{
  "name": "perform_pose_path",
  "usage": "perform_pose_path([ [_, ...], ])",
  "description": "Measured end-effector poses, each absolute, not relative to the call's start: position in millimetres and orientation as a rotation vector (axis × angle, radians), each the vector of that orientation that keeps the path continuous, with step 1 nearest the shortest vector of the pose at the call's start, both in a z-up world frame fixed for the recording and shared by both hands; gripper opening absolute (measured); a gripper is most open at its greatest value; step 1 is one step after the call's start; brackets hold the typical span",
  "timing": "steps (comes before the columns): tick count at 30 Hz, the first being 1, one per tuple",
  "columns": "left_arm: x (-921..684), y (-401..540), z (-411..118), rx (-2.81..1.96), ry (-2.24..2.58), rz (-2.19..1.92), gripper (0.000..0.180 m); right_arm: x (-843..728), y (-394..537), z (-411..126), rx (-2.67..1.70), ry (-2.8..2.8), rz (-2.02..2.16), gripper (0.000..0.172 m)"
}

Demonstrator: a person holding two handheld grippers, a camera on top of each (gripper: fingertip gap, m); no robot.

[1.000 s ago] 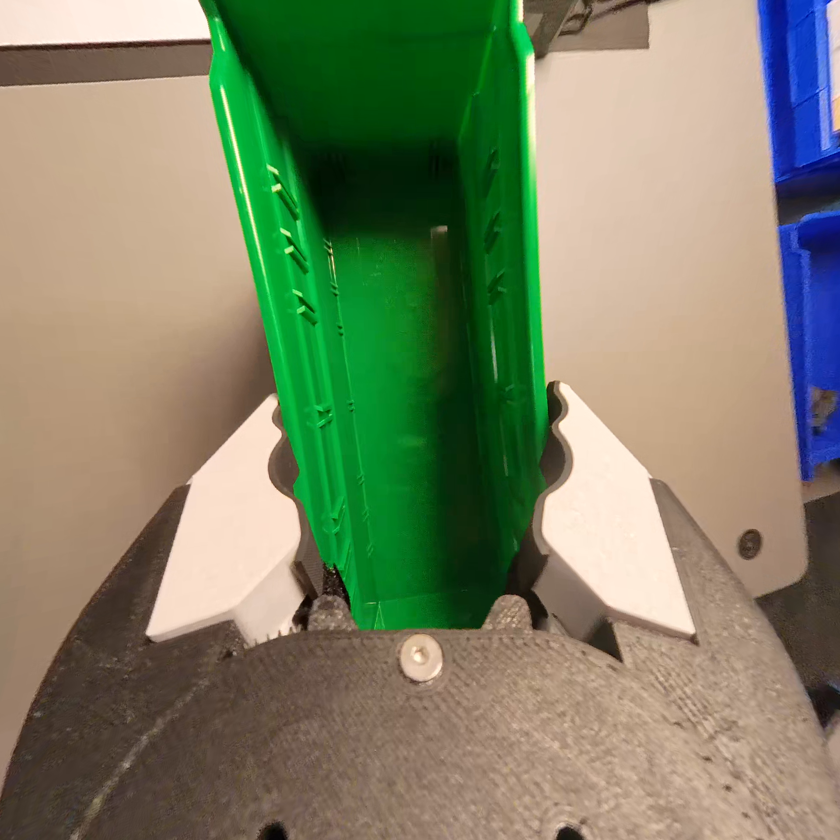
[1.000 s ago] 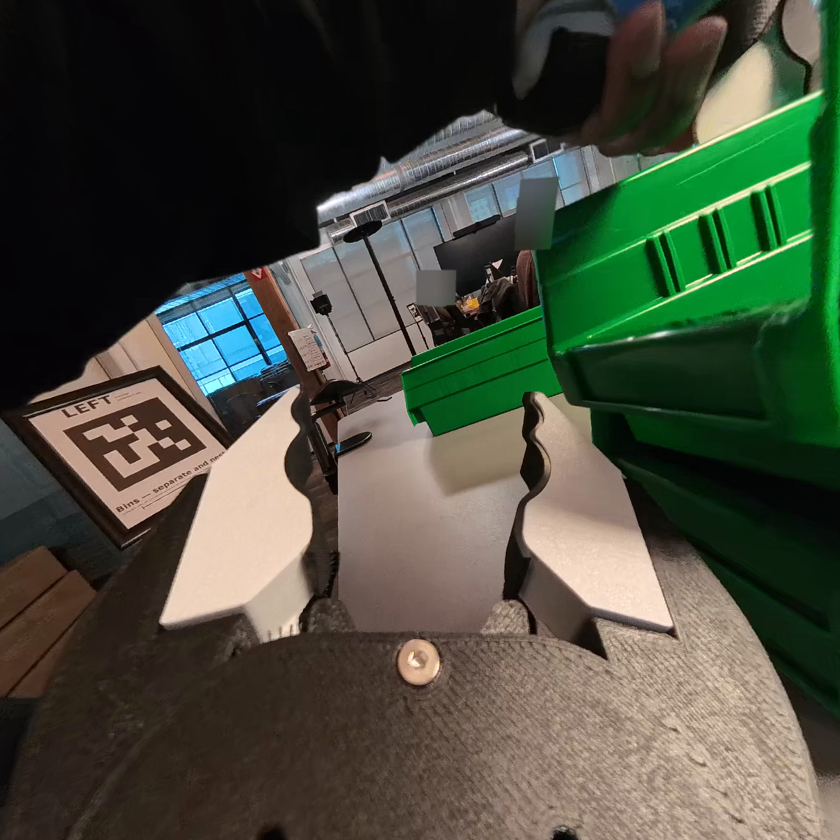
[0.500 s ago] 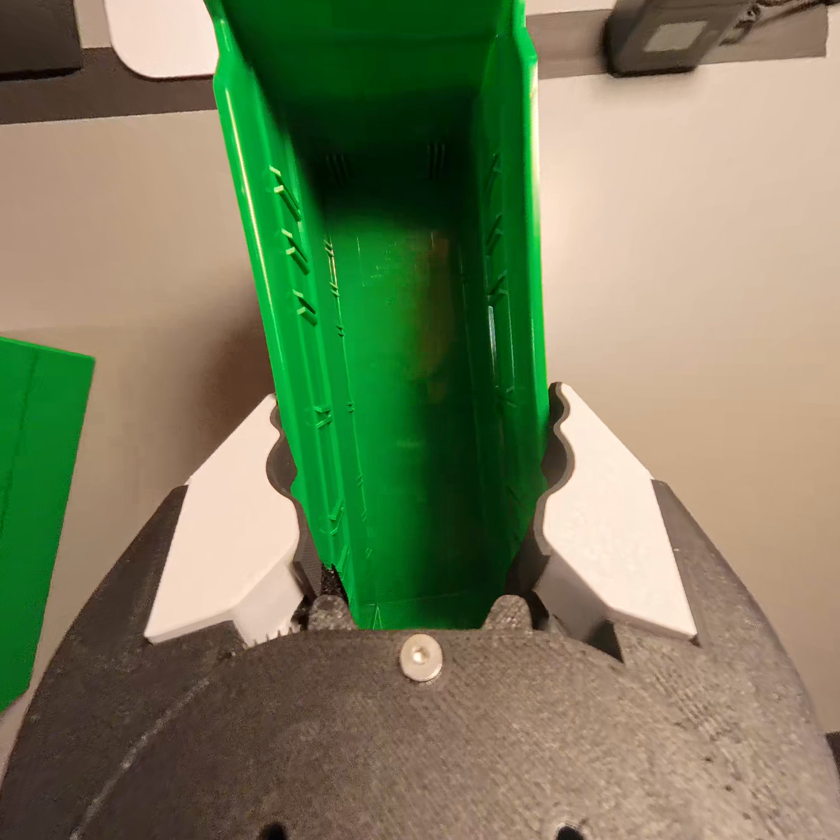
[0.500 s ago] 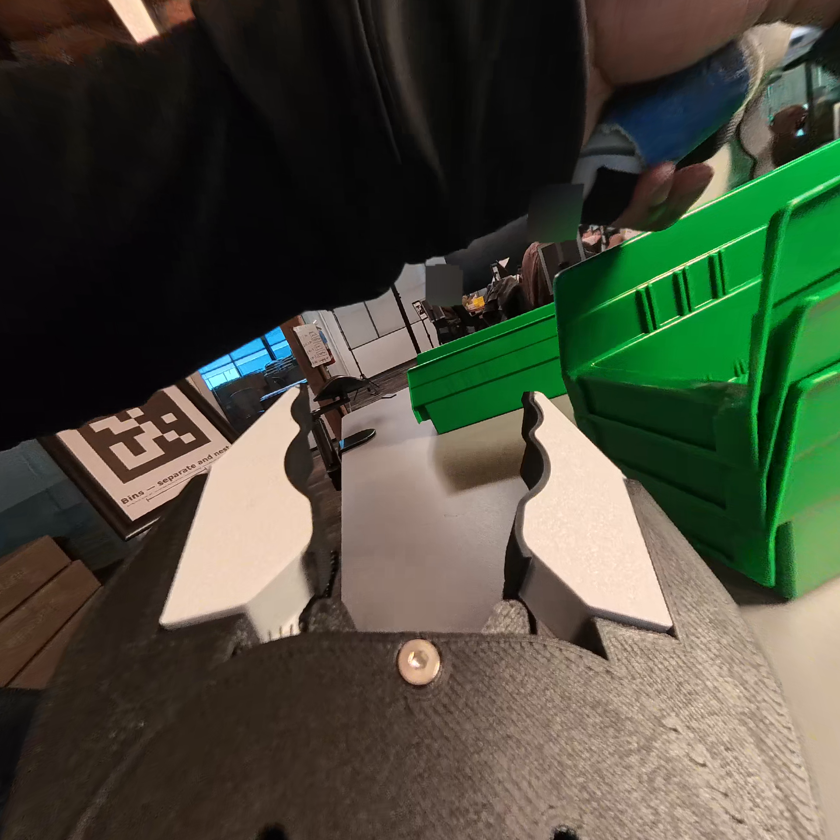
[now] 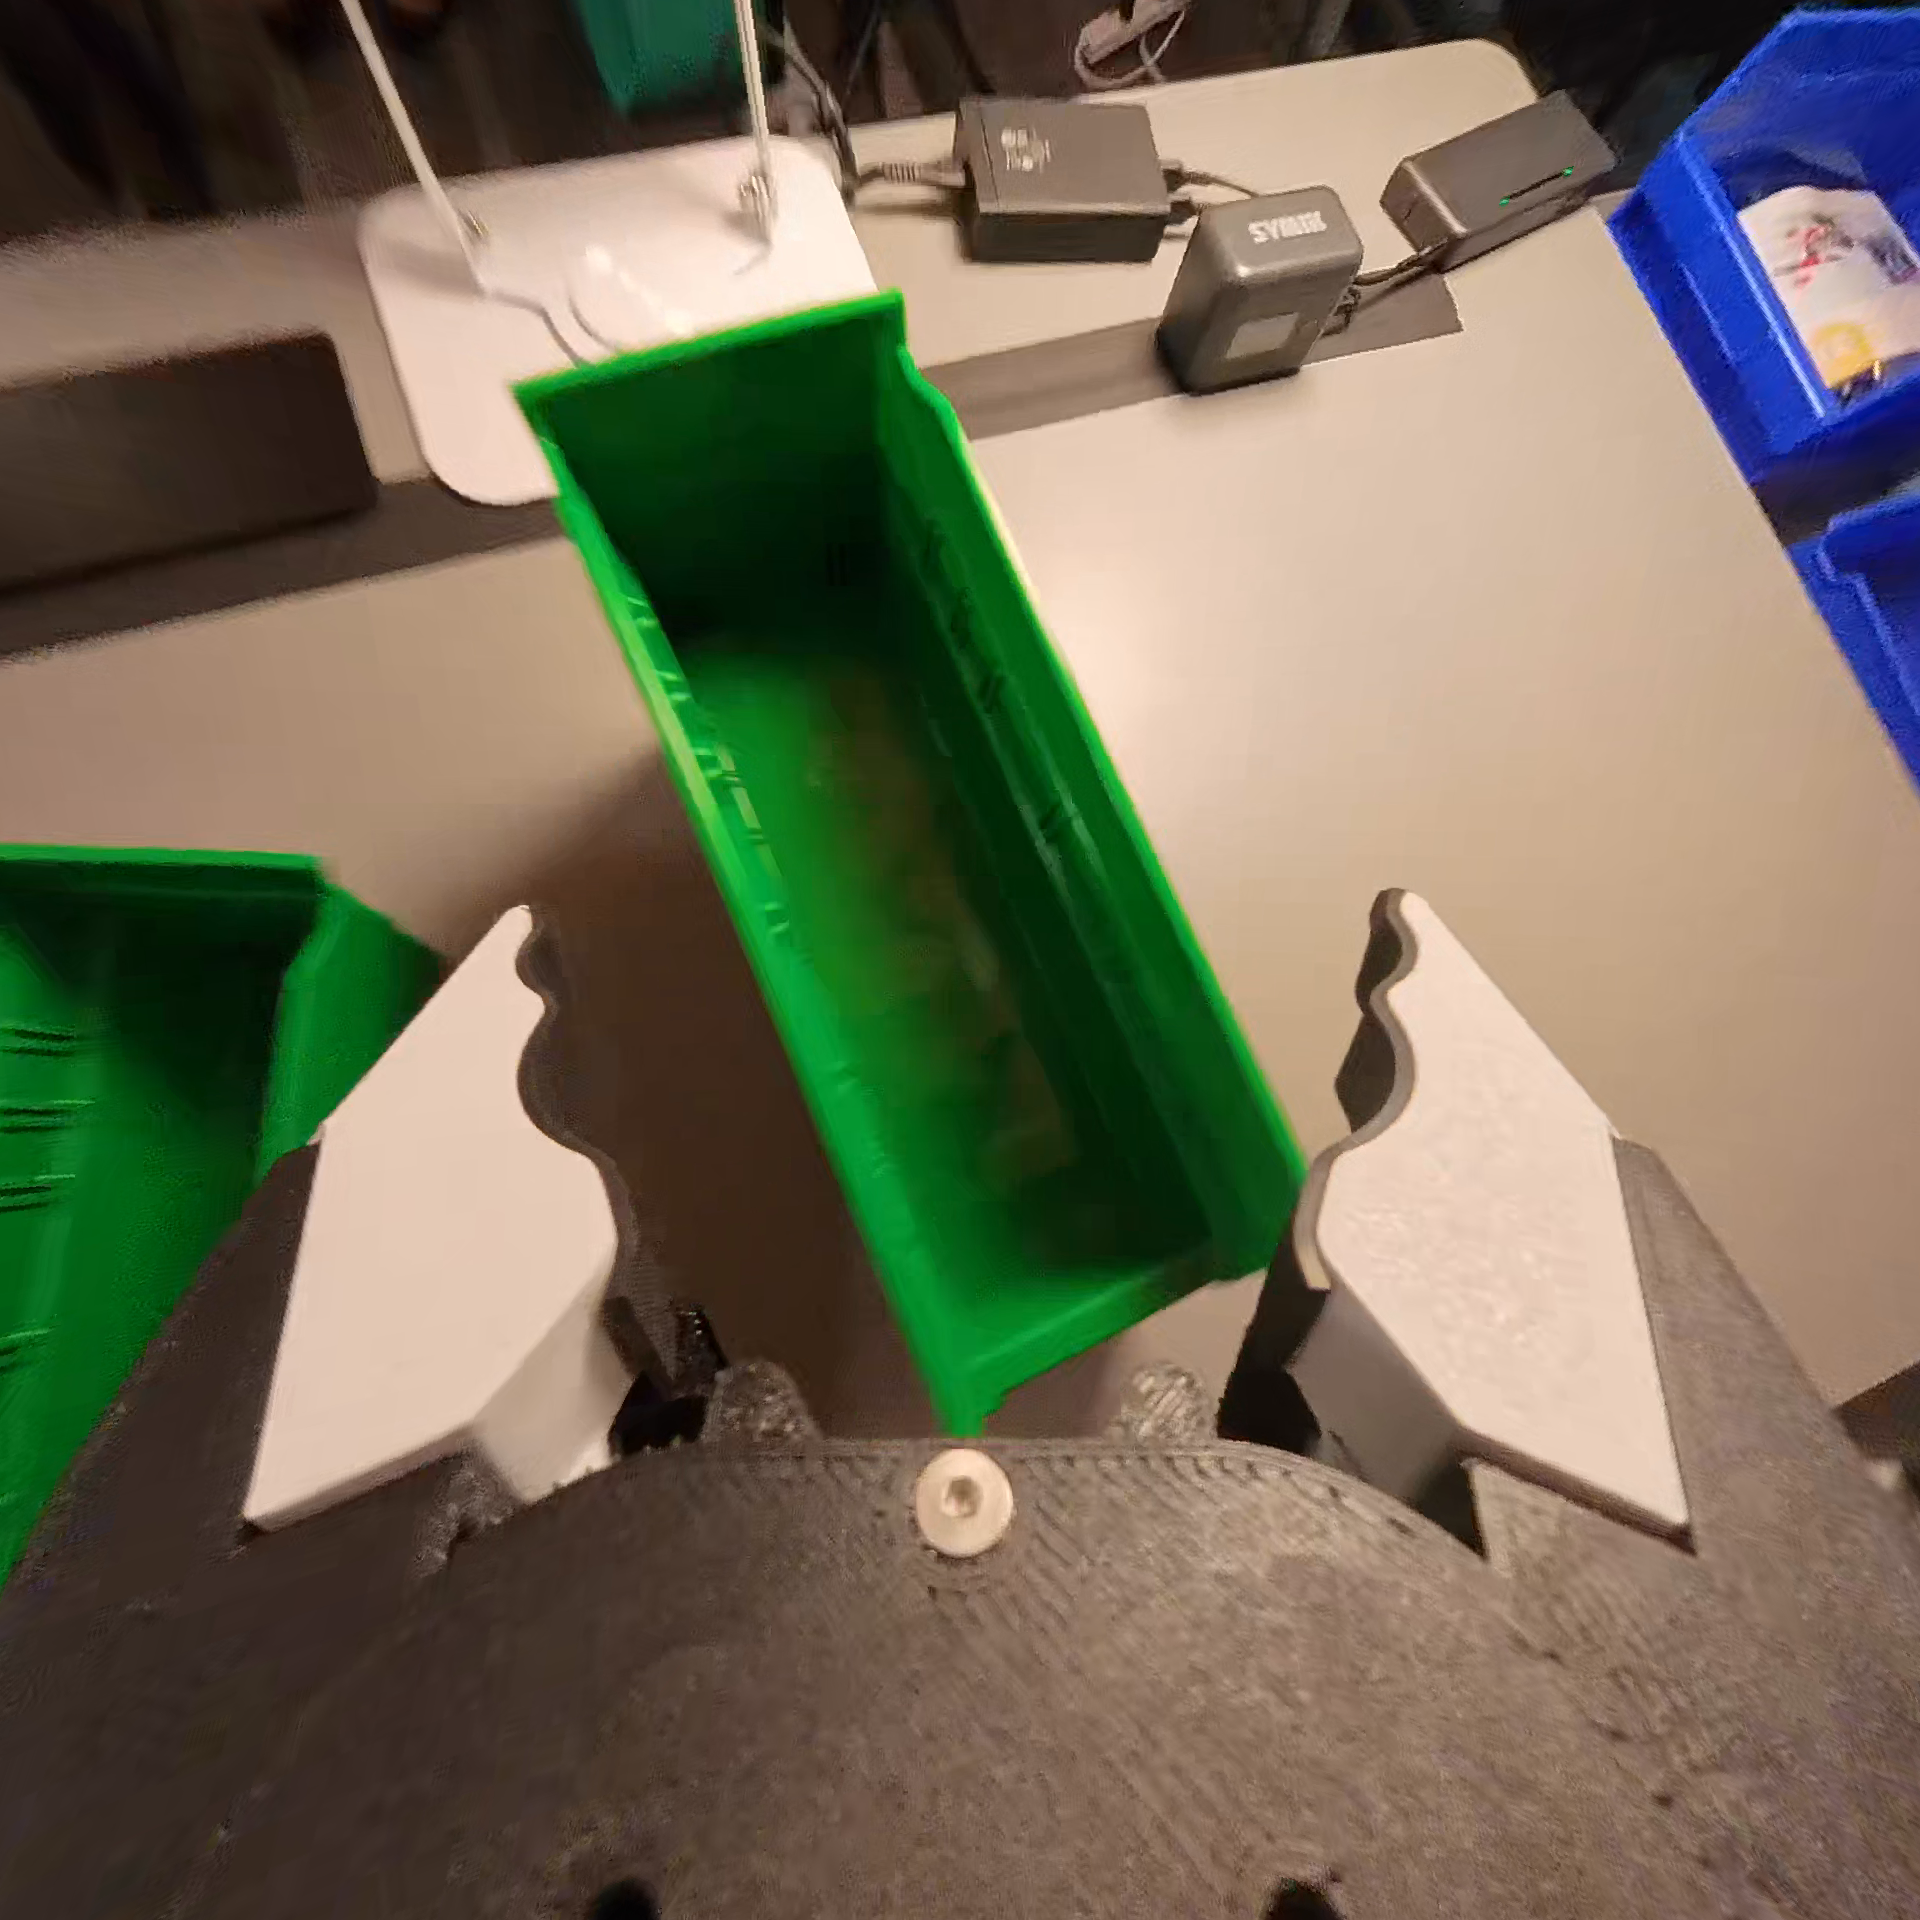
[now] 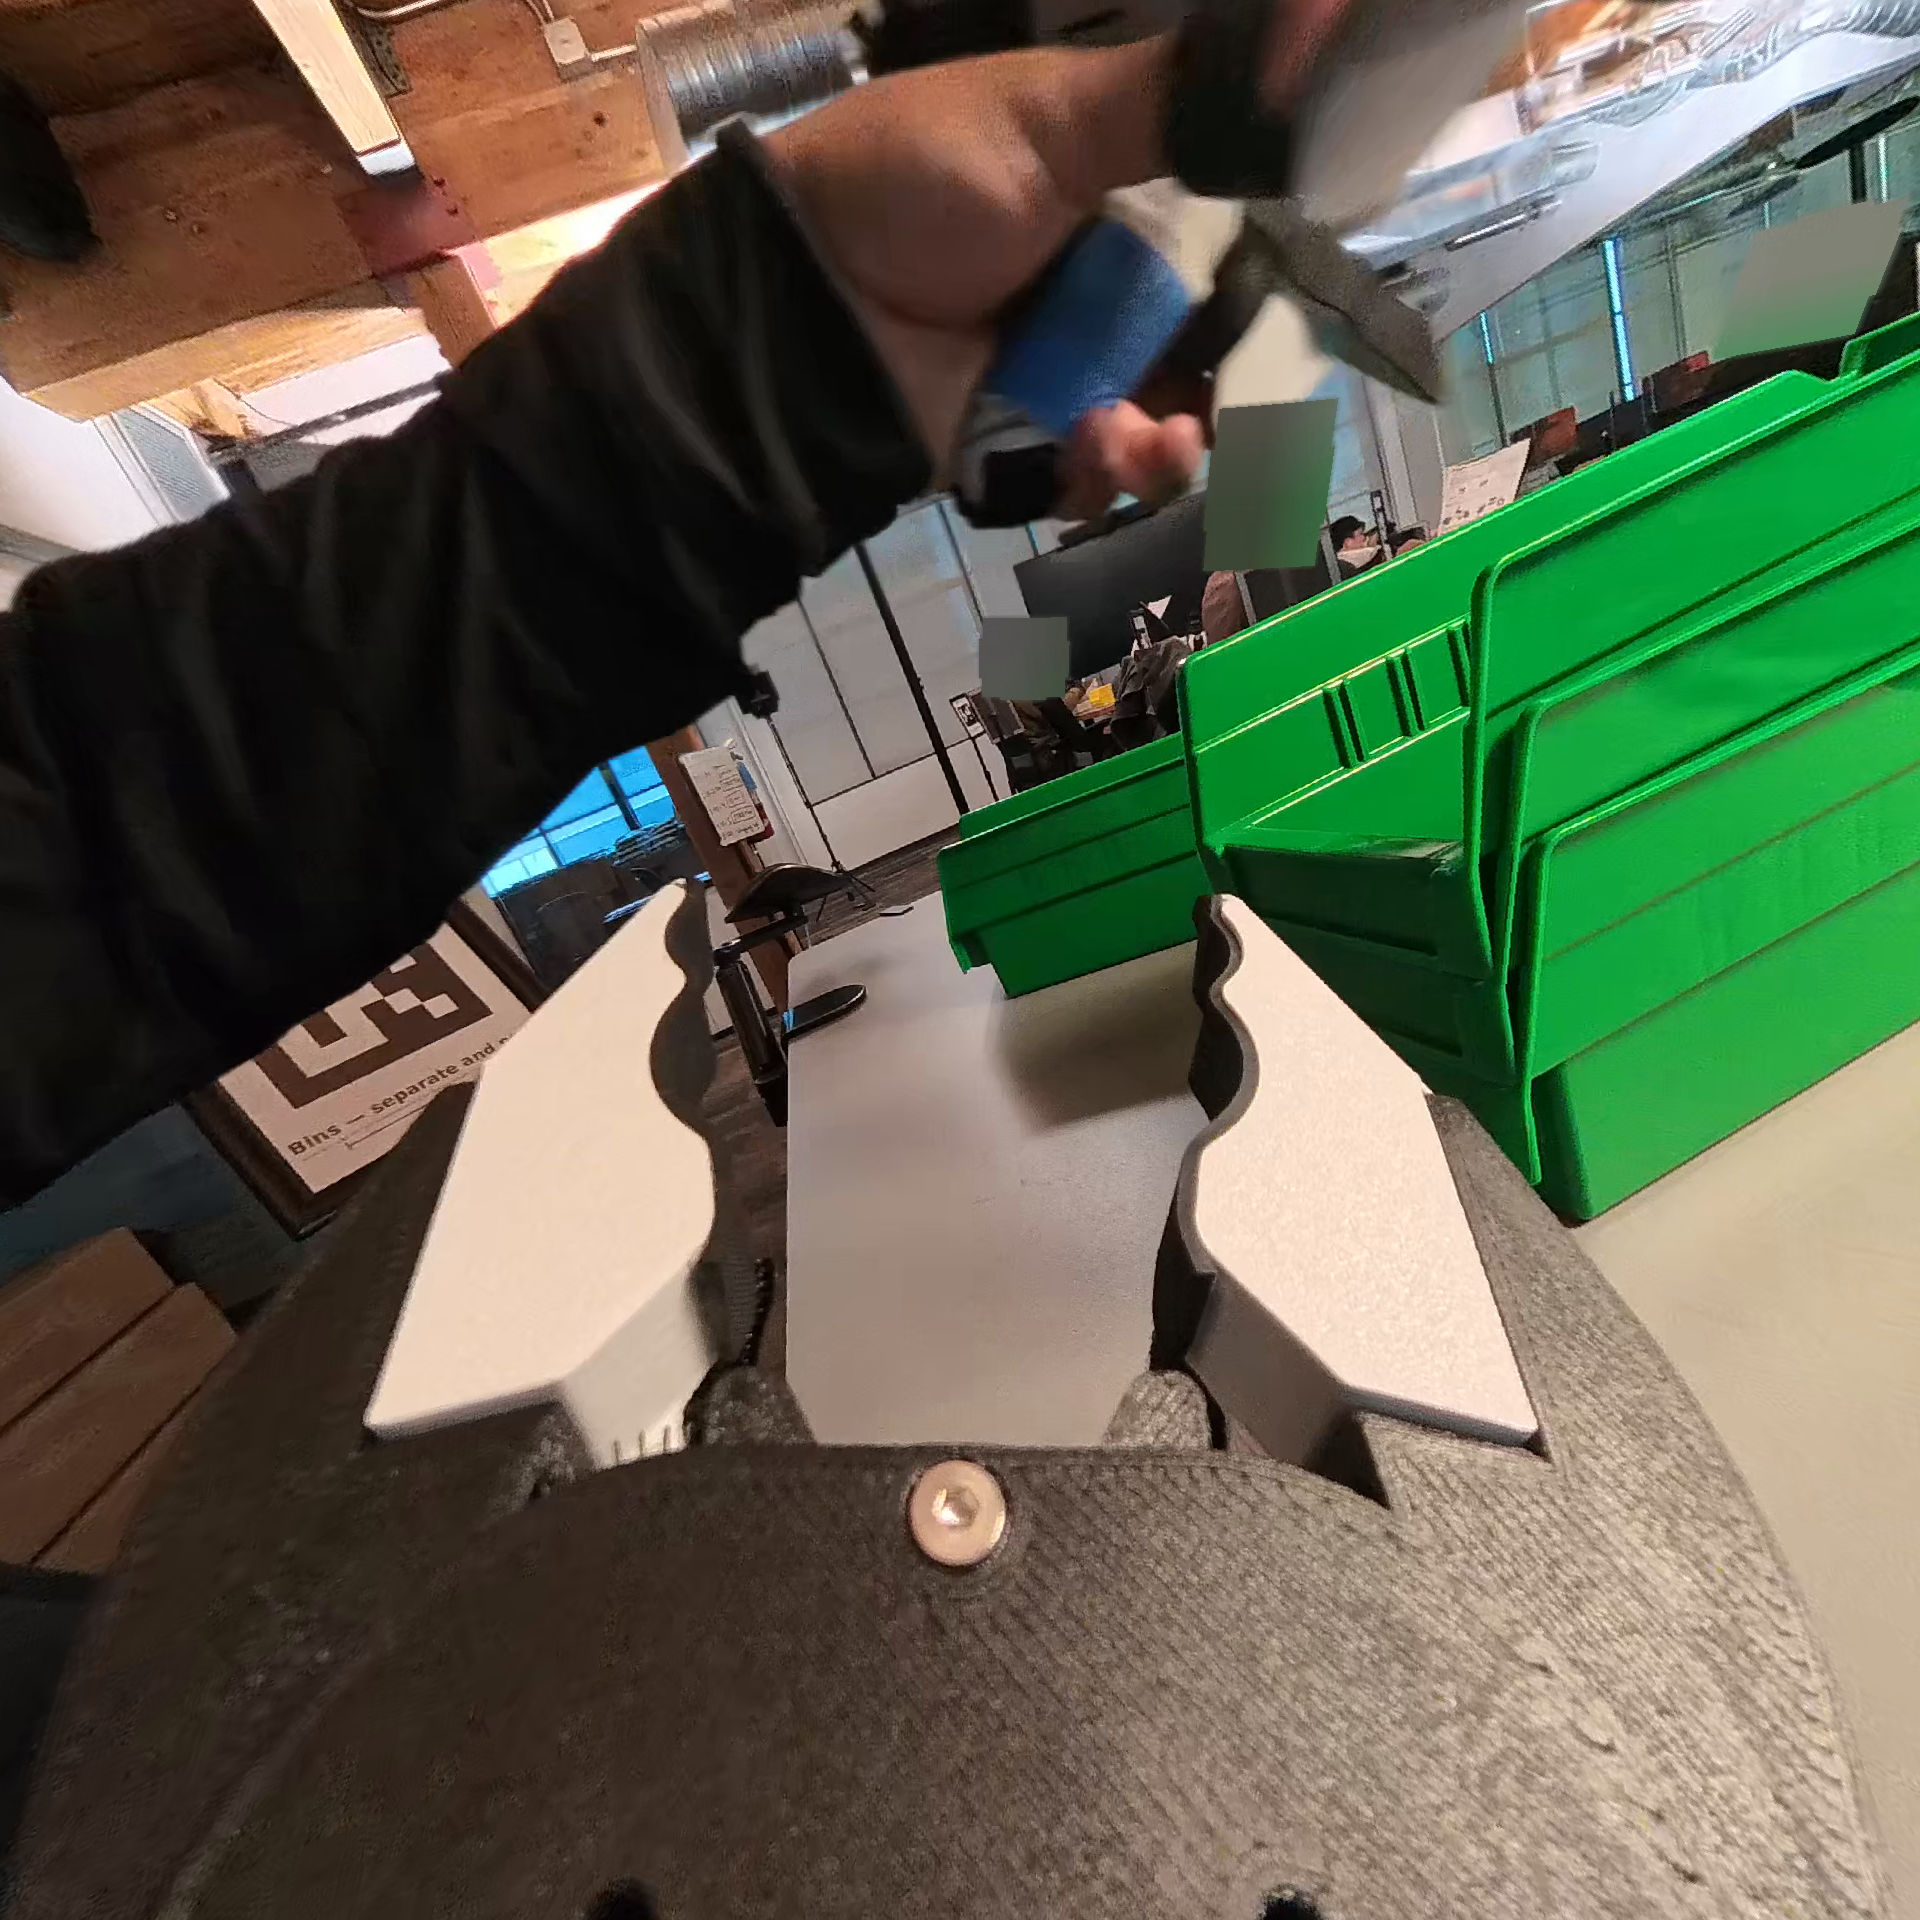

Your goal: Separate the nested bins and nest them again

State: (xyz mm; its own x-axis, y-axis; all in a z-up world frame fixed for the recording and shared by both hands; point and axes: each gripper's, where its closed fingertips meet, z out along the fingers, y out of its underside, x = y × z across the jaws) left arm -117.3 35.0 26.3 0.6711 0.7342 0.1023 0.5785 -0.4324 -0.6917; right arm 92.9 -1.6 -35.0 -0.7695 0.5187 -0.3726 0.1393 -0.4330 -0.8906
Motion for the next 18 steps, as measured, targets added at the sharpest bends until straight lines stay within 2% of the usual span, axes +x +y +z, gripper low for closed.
perform_pose_path([
  [4,-137,-64,32,-2.337,-0.894,0.504,0.144,92,-3,-36,-0.933,-1.525,2.293,0.095],
  [9,-165,-205,-45,-2.628,-1.068,0.566,0.149,90,-4,-38,-0.948,-1.535,2.296,0.095],
  [18,-183,-215,-94,-2.704,-1.013,0.443,0.155,87,-6,-40,-0.972,-1.555,2.294,0.094],
])
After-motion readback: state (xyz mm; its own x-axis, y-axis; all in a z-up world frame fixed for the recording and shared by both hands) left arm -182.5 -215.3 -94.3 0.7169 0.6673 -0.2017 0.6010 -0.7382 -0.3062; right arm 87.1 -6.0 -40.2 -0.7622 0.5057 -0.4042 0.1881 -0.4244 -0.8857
